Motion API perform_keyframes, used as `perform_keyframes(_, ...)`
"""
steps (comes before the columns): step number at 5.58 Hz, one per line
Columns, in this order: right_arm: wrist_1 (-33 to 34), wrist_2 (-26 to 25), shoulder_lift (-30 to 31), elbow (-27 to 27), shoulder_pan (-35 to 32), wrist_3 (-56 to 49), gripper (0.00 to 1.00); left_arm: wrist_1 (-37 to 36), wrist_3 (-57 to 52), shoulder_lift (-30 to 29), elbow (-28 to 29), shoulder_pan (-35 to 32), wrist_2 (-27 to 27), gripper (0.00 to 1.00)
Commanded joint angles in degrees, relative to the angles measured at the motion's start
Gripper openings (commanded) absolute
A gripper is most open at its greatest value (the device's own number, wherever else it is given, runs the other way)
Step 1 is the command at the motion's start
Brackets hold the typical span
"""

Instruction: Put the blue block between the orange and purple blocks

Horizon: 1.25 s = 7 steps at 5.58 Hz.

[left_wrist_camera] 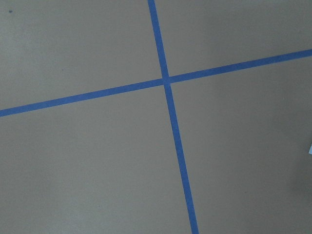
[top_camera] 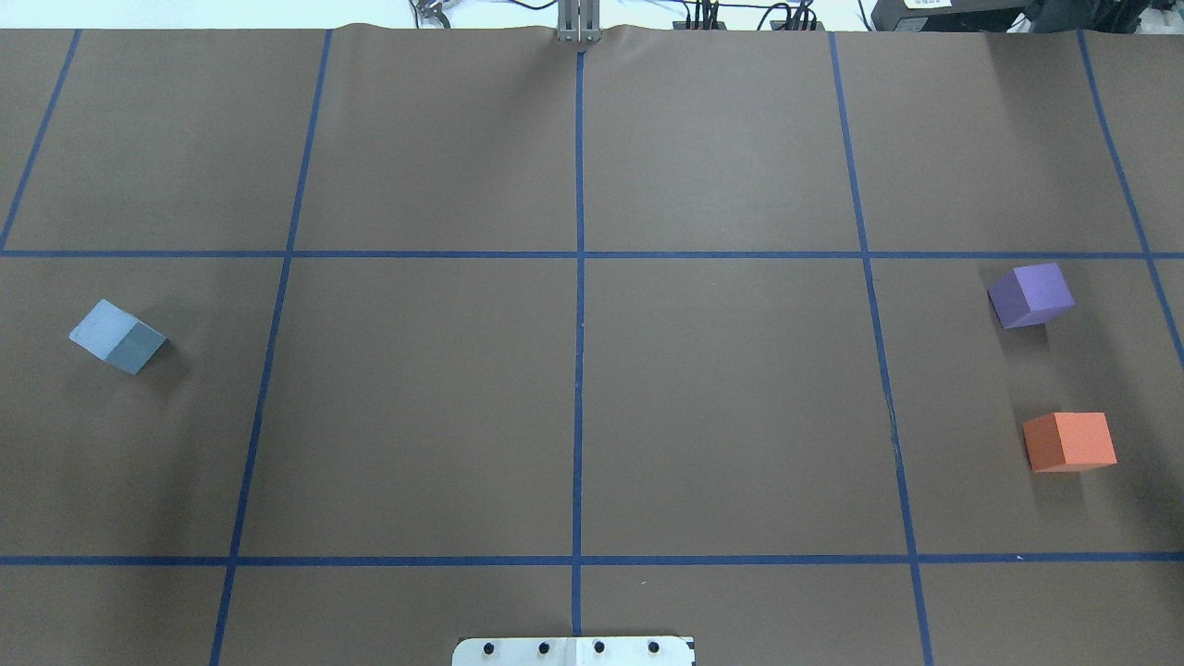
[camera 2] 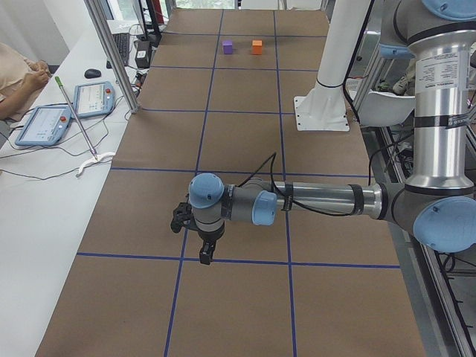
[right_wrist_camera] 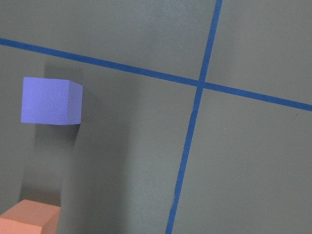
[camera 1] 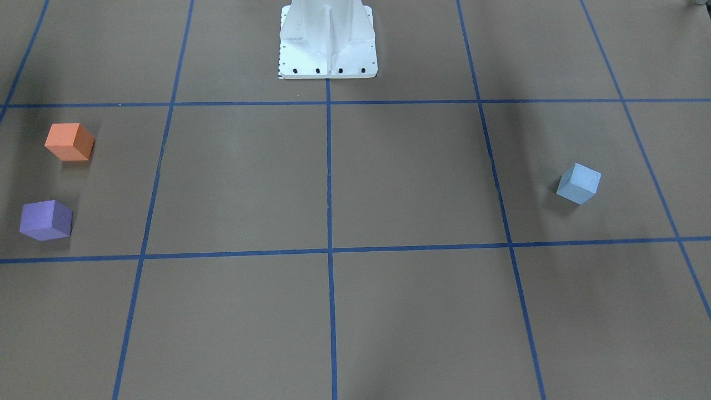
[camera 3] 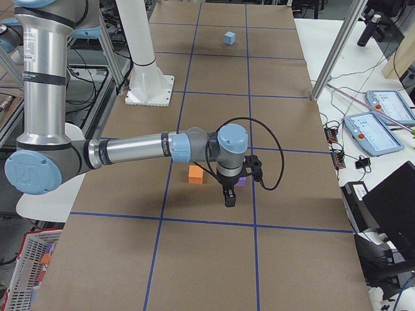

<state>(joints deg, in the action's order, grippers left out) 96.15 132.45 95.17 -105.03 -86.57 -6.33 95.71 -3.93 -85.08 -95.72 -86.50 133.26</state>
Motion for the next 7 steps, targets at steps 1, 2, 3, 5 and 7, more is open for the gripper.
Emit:
perform_keyframes(1, -0.08, 0.09, 0.01, 0.0, 0.0, -0.09, 1.0, 0.0, 0.32, 0.0, -0.08, 0.01, -0.46, 1.0)
perform_keyframes(2, 0.01, -0.17, 0.01, -2.18, -0.87, -0.18, 1.0, 0.0, 0.33, -0.09, -0.17, 0.01, -0.46, 1.0)
perform_keyframes(3, 0.01, -0.09, 0.01, -4.98, -0.88, -0.18, 1.0, 0.44, 0.5, -0.96, -0.43, 0.01, -0.37, 1.0)
perform_keyframes(5, -0.08, 0.35, -1.83, -4.92, -0.79, 0.61, 1.0, 14.5, 0.76, -3.15, 0.09, 0.01, -0.11, 1.0)
perform_keyframes(7, -1.21, -0.09, -3.15, -4.75, -0.79, 0.44, 1.0, 20.28, 0.33, -3.6, 0.27, 0.1, 0.68, 1.0)
